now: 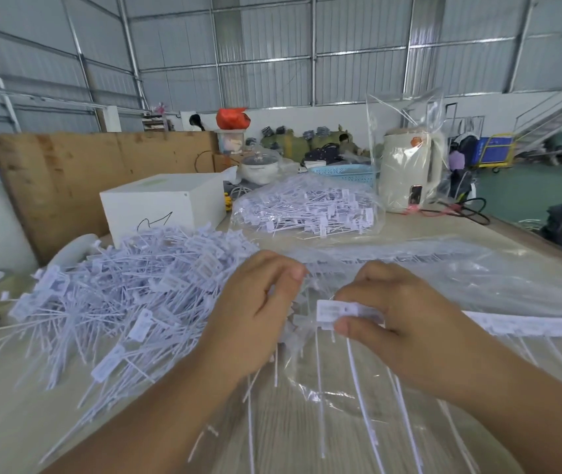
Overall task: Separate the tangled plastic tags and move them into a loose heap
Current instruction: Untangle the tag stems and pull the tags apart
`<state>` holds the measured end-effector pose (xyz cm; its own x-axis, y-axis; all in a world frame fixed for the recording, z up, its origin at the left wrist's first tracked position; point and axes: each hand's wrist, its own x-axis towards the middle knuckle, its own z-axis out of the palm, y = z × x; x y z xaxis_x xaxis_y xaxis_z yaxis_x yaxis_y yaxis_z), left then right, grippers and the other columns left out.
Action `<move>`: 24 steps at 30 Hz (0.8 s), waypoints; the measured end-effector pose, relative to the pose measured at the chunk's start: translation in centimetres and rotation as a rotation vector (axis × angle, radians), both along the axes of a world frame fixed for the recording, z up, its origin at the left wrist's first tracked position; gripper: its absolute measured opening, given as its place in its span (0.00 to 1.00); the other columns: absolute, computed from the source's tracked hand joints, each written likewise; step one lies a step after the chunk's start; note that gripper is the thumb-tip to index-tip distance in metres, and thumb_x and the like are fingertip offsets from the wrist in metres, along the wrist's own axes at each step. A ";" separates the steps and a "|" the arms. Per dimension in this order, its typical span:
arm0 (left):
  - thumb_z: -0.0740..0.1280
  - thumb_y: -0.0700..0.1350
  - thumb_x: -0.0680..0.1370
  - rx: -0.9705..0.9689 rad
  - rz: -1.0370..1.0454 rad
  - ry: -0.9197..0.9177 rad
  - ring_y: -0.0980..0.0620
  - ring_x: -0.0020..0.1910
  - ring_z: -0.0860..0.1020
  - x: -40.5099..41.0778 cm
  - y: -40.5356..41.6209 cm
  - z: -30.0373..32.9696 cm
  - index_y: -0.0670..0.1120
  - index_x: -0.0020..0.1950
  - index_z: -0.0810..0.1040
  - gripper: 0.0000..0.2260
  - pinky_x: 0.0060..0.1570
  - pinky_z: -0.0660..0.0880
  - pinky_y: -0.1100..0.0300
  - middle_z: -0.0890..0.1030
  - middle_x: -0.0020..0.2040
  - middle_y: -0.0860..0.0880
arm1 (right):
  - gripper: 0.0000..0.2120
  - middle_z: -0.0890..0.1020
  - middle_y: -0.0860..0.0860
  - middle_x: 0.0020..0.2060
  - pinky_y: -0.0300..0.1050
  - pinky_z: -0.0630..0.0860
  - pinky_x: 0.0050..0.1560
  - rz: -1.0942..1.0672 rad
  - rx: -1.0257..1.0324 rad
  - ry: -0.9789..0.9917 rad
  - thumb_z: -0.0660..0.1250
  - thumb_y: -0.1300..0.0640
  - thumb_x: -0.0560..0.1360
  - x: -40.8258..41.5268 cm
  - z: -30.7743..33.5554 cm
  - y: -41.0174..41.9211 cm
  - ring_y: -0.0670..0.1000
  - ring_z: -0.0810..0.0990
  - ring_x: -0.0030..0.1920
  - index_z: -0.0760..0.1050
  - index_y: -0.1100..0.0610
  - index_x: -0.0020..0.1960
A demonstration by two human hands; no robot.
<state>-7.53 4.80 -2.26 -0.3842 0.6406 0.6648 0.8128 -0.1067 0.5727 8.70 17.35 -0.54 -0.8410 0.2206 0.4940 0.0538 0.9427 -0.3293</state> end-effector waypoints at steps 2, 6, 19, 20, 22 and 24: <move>0.59 0.59 0.77 -0.086 -0.178 -0.152 0.49 0.39 0.79 1.4 -0.3 0.3 0.52 0.45 0.81 0.15 0.43 0.75 0.50 0.81 0.38 0.48 | 0.04 0.73 0.45 0.40 0.44 0.70 0.48 0.060 0.020 0.035 0.67 0.50 0.77 0.0 0.1 -0.3 0.43 0.71 0.46 0.81 0.48 0.48; 0.66 0.51 0.76 -0.214 -0.310 -0.356 0.54 0.30 0.77 2.7 0.0 0.4 0.53 0.46 0.78 0.04 0.35 0.72 0.62 0.81 0.32 0.51 | 0.06 0.74 0.44 0.38 0.43 0.71 0.45 0.133 0.015 0.059 0.68 0.53 0.77 0.3 0.4 -0.6 0.45 0.74 0.43 0.80 0.45 0.42; 0.64 0.42 0.76 -0.303 -0.358 -0.485 0.55 0.27 0.74 1.9 -0.5 1.1 0.52 0.47 0.84 0.09 0.31 0.72 0.66 0.81 0.29 0.49 | 0.07 0.75 0.45 0.29 0.36 0.67 0.31 0.048 -0.229 -0.197 0.71 0.49 0.75 1.1 0.8 0.9 0.43 0.71 0.27 0.76 0.47 0.38; 0.65 0.46 0.74 -0.342 -0.360 -0.489 0.55 0.26 0.74 1.9 -0.5 1.0 0.53 0.47 0.84 0.08 0.31 0.71 0.66 0.80 0.29 0.50 | 0.06 0.76 0.44 0.31 0.35 0.68 0.32 0.056 -0.196 -0.190 0.71 0.49 0.75 1.1 0.8 0.9 0.43 0.73 0.30 0.77 0.47 0.40; 0.68 0.52 0.73 -0.407 -0.351 -0.473 0.55 0.27 0.73 1.9 -0.4 0.9 0.54 0.46 0.83 0.06 0.33 0.71 0.64 0.79 0.29 0.52 | 0.03 0.78 0.44 0.36 0.36 0.70 0.37 0.077 -0.150 -0.184 0.70 0.48 0.75 1.1 0.9 0.5 0.43 0.76 0.36 0.79 0.44 0.43; 0.68 0.53 0.76 -0.458 -0.327 -0.416 0.56 0.27 0.74 1.8 -0.4 0.8 0.55 0.41 0.82 0.06 0.36 0.71 0.61 0.79 0.28 0.54 | 0.07 0.78 0.41 0.38 0.35 0.71 0.38 0.110 -0.135 -0.183 0.69 0.47 0.76 1.1 1.0 0.2 0.42 0.76 0.38 0.76 0.36 0.41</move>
<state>-5.69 4.41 -1.43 -0.2882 0.9473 0.1396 0.4838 0.0183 0.8750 9.76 17.55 0.43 -0.9365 0.1767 0.3030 0.0240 0.8941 -0.4472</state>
